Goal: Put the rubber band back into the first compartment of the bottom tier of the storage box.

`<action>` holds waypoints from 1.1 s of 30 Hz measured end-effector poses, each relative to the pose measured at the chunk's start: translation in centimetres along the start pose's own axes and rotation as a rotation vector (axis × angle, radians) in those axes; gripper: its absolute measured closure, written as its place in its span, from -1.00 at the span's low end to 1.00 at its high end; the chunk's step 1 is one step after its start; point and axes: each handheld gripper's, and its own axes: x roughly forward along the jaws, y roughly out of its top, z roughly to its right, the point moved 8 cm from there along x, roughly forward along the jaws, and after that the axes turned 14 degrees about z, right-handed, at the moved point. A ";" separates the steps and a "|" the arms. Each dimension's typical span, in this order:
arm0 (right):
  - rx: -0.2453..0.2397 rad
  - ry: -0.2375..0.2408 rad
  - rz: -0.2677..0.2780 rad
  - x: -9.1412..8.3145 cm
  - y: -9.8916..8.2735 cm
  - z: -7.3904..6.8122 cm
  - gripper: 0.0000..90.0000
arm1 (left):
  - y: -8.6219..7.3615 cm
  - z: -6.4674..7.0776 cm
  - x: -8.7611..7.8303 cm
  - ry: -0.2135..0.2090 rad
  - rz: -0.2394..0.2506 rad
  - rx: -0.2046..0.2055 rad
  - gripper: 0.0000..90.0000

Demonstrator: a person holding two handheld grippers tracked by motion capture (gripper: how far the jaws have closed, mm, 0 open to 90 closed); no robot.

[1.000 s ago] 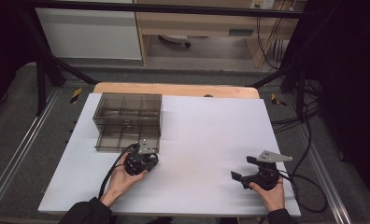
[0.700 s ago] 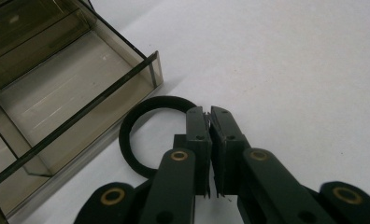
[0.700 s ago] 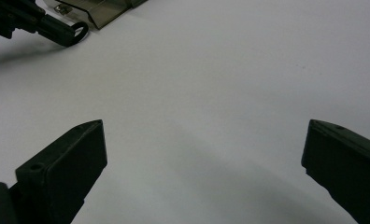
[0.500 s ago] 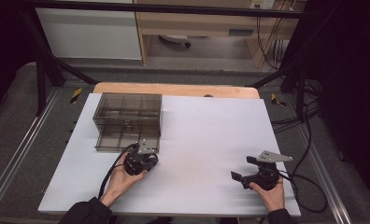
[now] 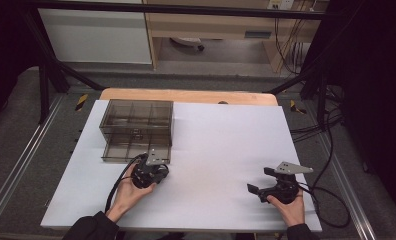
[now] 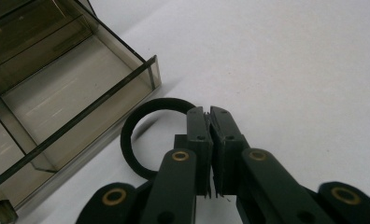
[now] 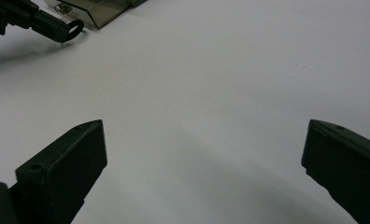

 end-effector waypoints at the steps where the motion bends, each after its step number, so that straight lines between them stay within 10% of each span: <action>1: 0.003 0.000 0.001 0.0 0.0 0.0 -0.98 | 0.0 0.0 -0.1 -0.001 0.001 0.001 0.92; 33: -0.001 0.001 -0.001 0.0 0.0 0.0 -0.98 | 0.0 -0.2 -3.0 0.006 0.026 -0.012 0.92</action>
